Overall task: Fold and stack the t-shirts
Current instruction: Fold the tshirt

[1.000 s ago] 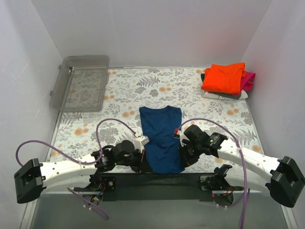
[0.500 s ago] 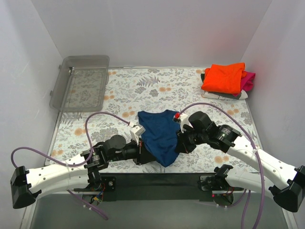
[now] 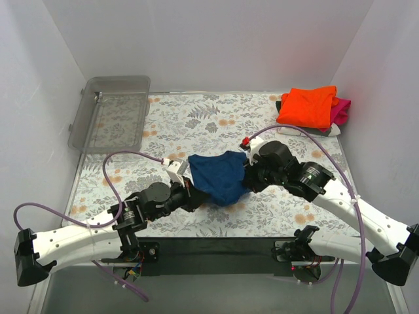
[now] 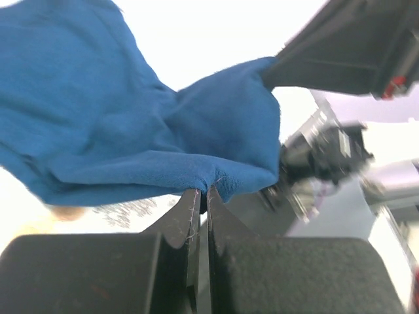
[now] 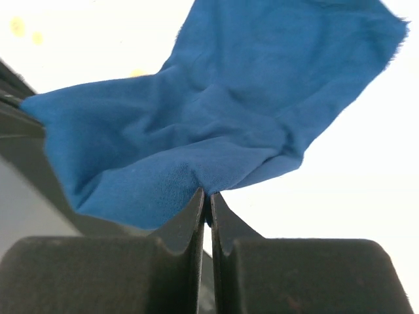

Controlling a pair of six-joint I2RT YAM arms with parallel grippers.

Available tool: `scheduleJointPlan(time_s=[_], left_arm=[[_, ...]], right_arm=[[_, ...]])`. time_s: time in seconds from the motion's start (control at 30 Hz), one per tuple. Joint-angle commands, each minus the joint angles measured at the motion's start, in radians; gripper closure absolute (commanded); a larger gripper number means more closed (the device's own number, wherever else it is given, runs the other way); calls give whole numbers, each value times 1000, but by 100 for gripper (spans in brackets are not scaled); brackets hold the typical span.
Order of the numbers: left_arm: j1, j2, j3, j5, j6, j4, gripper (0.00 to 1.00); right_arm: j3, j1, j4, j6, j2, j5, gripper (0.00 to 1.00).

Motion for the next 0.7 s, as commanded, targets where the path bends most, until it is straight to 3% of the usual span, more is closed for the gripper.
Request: scheduleJointPlan(time_s=[0.0,0.27,0.67], left_arm=[[1,13,29,-176,9,43,100],[65,131,50,-202,61,170,100],[325,262,81,-92,106,261,100]], right_arm=[[66,-2,68,-30,32,141,99],[149,-37,126,-82,184,237,99],[200,-143,216,-127,284,257,99]])
